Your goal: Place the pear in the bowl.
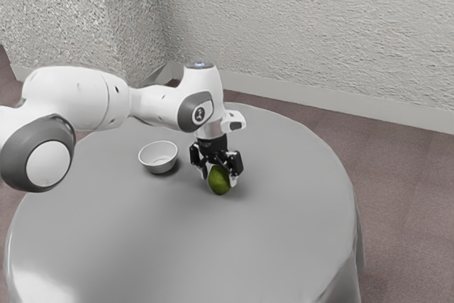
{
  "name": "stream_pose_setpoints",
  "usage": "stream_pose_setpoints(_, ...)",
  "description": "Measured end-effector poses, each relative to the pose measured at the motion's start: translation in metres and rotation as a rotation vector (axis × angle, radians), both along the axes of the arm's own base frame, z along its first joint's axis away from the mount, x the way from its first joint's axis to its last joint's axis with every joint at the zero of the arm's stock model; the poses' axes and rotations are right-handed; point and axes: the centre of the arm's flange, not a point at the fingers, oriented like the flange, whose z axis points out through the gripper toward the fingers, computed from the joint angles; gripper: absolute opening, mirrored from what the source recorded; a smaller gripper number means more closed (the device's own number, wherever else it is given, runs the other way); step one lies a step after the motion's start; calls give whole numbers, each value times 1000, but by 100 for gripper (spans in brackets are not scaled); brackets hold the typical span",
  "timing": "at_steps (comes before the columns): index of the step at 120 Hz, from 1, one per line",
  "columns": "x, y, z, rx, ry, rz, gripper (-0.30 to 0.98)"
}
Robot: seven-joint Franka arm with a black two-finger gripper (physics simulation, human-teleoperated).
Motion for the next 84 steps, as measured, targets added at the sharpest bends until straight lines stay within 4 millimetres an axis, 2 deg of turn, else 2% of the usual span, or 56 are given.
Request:
stream_pose_setpoints(40,-1,0,-4,-4,-3,-3,68)
stream_pose_setpoints(66,-1,-1,-3,-3,-6,-9,46)
stream_pose_setpoints(84,-1,-3,0,3,-11,-12,37)
